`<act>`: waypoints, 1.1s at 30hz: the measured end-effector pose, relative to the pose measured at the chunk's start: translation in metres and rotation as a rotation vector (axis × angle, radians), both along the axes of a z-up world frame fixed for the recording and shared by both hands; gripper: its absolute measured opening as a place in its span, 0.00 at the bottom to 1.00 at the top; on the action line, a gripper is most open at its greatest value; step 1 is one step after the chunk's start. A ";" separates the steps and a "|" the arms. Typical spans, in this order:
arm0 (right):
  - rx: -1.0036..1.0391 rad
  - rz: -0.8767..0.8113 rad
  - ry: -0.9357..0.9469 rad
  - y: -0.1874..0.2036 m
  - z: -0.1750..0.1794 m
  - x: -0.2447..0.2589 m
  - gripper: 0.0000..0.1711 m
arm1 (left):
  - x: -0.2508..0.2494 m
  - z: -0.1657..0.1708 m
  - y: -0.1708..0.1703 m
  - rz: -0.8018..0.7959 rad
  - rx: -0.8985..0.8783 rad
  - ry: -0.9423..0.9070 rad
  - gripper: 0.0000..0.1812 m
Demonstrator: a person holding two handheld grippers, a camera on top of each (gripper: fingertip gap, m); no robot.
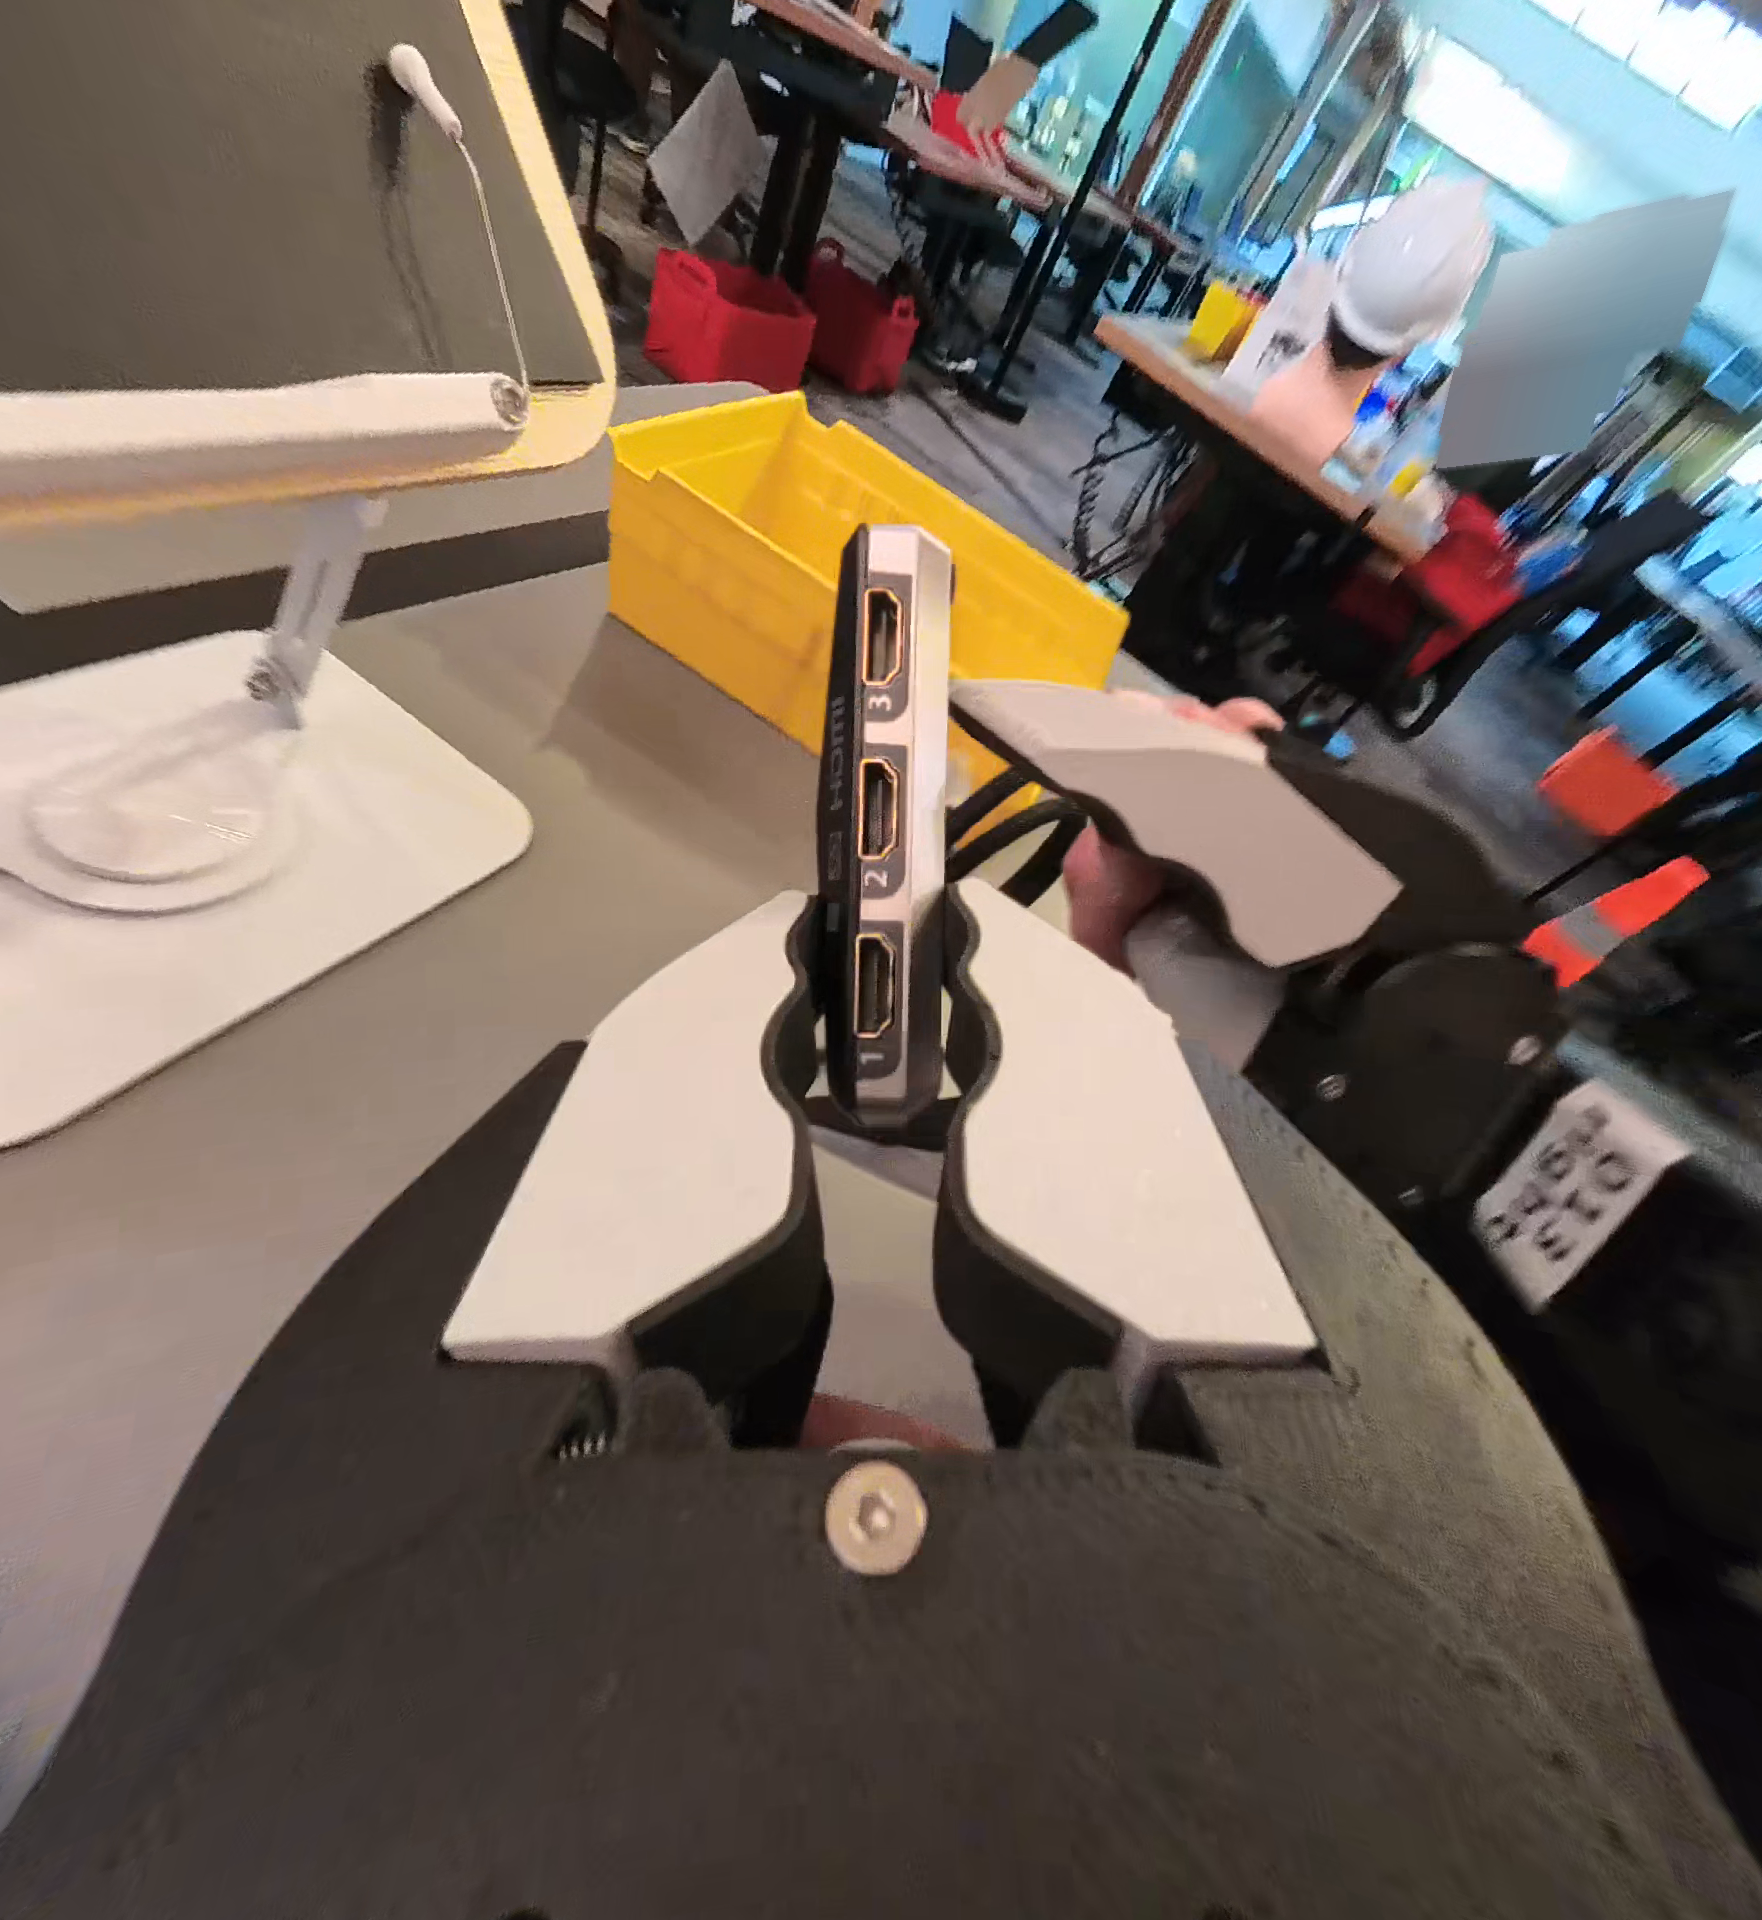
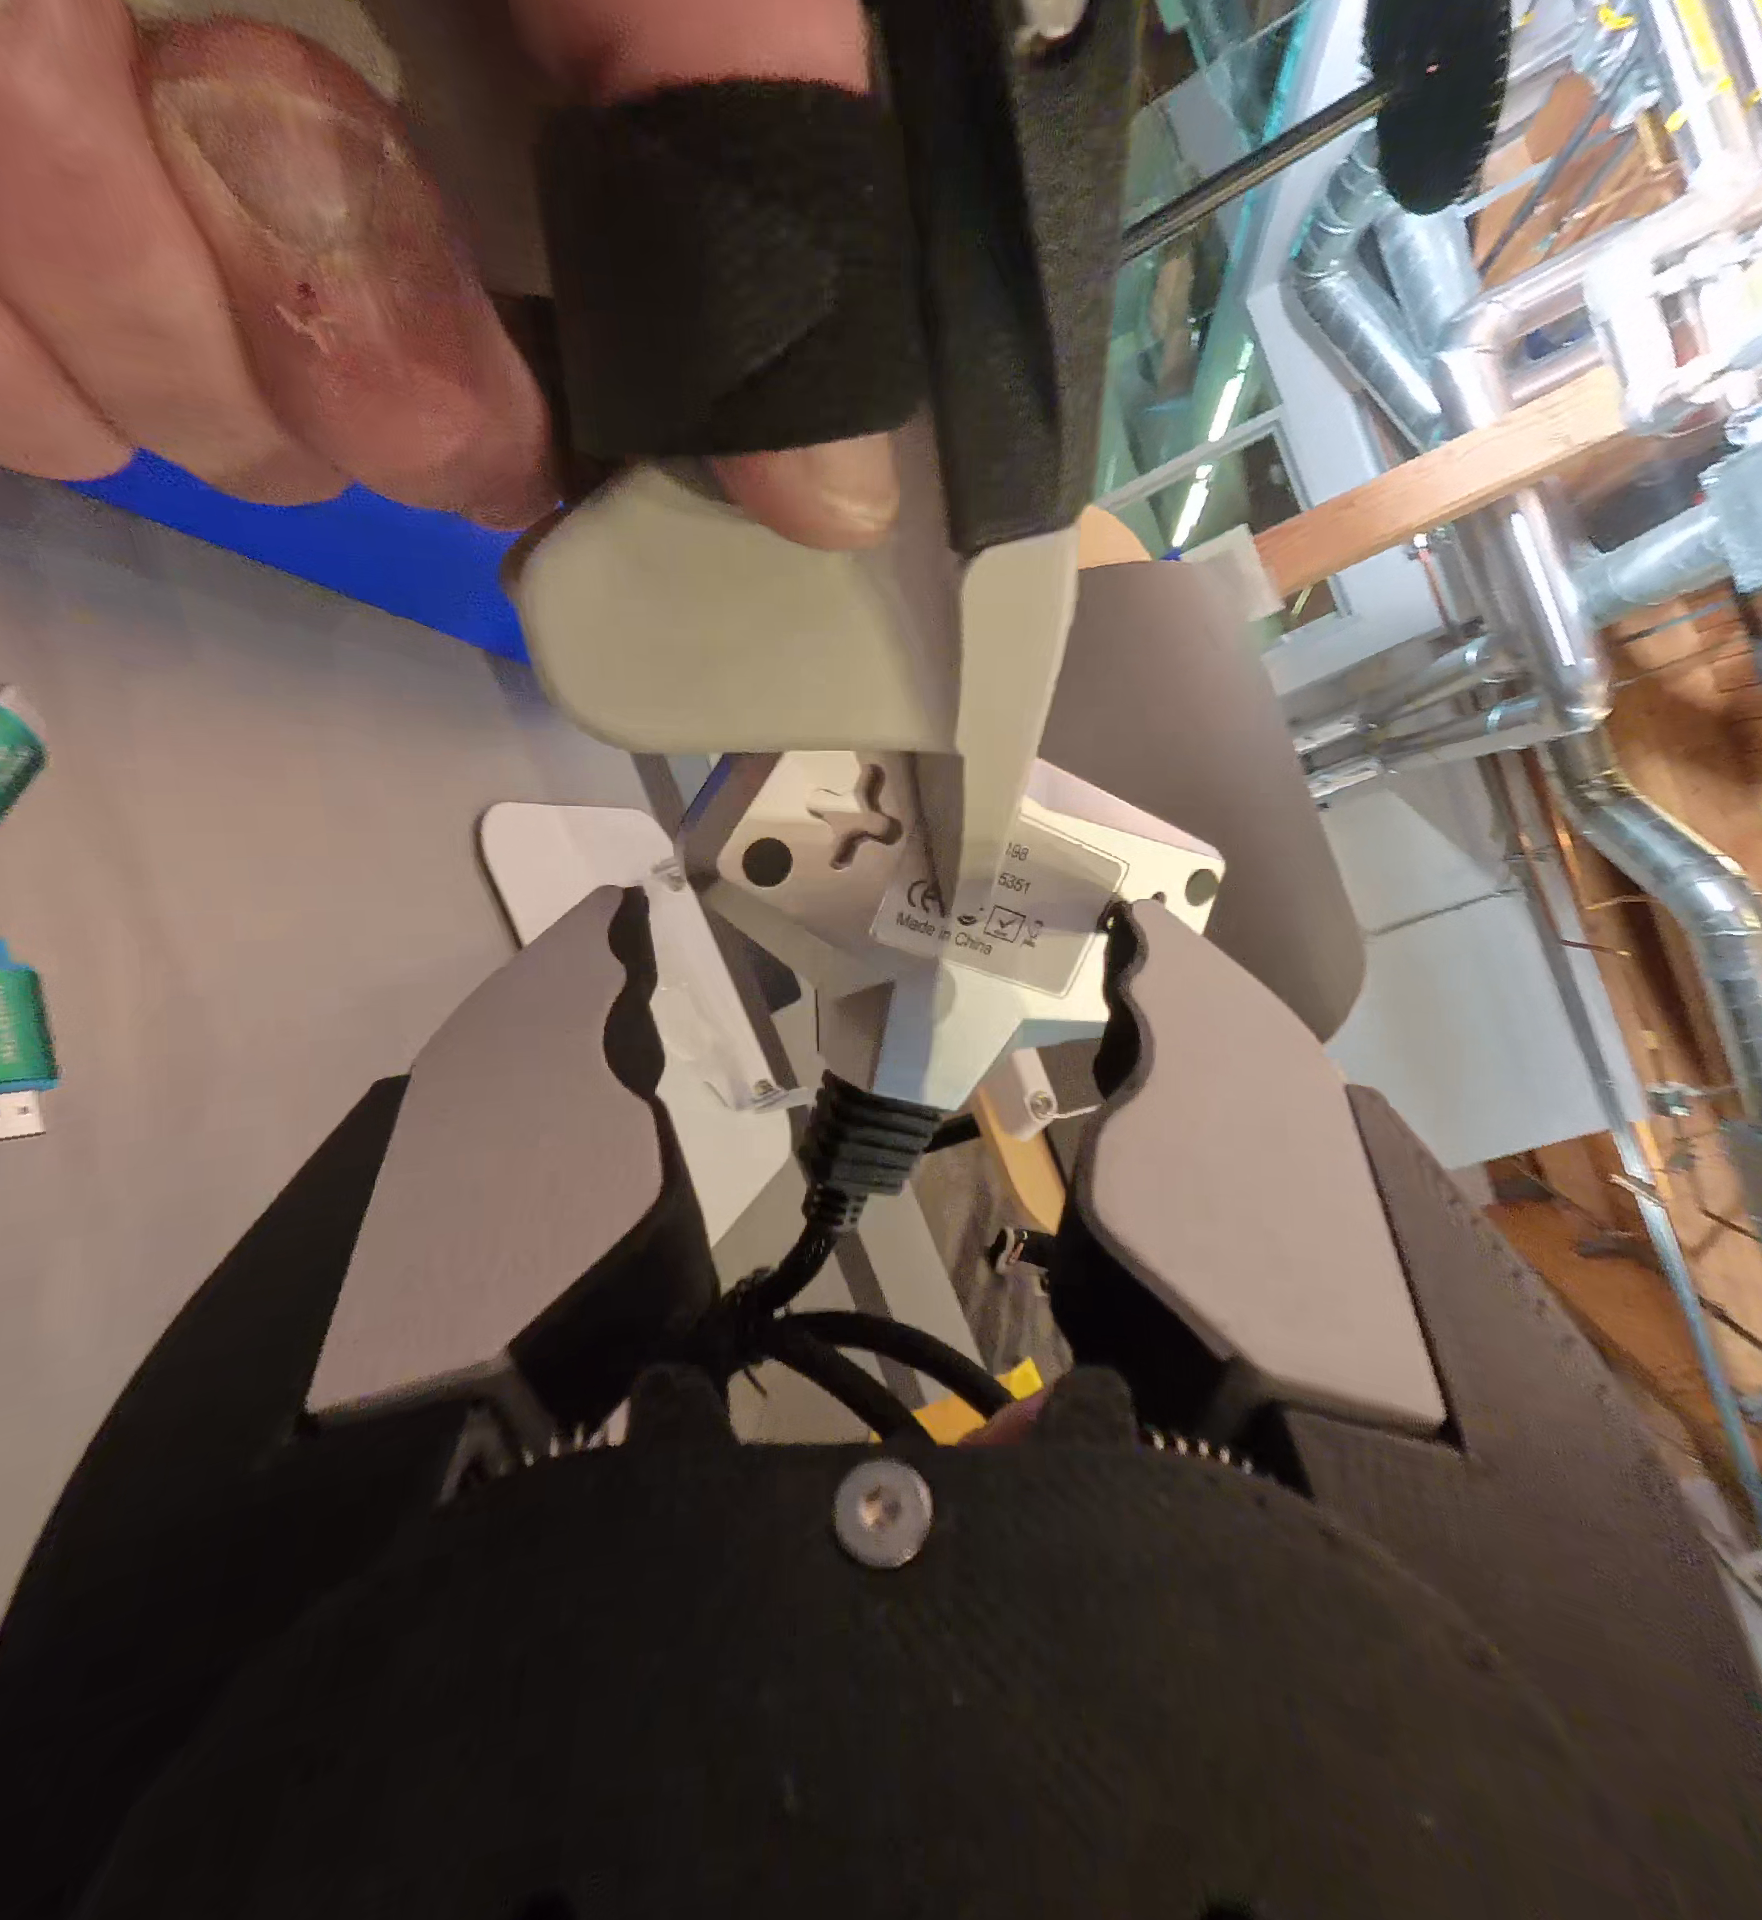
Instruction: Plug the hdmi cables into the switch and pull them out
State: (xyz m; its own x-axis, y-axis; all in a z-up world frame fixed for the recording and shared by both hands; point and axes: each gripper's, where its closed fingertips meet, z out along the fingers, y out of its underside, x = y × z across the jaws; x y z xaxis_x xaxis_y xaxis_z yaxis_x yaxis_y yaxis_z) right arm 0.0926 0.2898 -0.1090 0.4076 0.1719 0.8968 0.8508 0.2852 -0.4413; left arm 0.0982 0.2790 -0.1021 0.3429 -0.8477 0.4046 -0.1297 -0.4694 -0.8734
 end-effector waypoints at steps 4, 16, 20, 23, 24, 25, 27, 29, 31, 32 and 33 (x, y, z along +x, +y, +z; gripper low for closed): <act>0.042 -0.032 -0.012 0.003 -0.002 0.000 0.51 | 0.004 0.001 -0.004 0.025 -0.120 -0.082 0.11; 0.097 -0.022 -0.029 -0.007 0.011 0.001 0.28 | 0.010 0.008 -0.012 0.017 -0.281 -0.239 0.12; 0.089 0.015 -0.042 -0.011 0.011 0.000 0.26 | 0.009 0.008 -0.015 -0.003 -0.292 -0.250 0.13; 0.069 0.053 -0.047 -0.014 0.011 -0.002 0.22 | 0.006 0.005 -0.017 -0.038 -0.290 -0.218 0.15; 0.063 0.063 -0.053 -0.015 0.011 -0.003 0.22 | 0.004 0.004 -0.017 -0.044 -0.285 -0.207 0.15; 0.056 0.073 -0.053 -0.016 0.010 -0.005 0.21 | 0.003 0.003 -0.018 -0.049 -0.280 -0.201 0.16; 0.048 0.083 -0.055 -0.017 0.010 -0.007 0.20 | -0.001 0.002 -0.018 -0.055 -0.262 -0.178 0.17; 0.031 0.097 -0.061 -0.018 0.010 -0.010 0.19 | -0.005 0.002 -0.017 -0.052 -0.225 -0.154 0.19; 0.009 0.114 -0.062 -0.020 0.008 -0.014 0.18 | -0.009 -0.001 -0.016 -0.054 -0.204 -0.114 0.21; -0.004 0.120 -0.062 -0.020 0.007 -0.015 0.18 | -0.011 -0.003 -0.014 -0.048 -0.181 -0.091 0.23; -0.015 0.127 -0.063 -0.020 0.006 -0.016 0.18 | -0.013 -0.005 -0.013 -0.042 -0.164 -0.070 0.24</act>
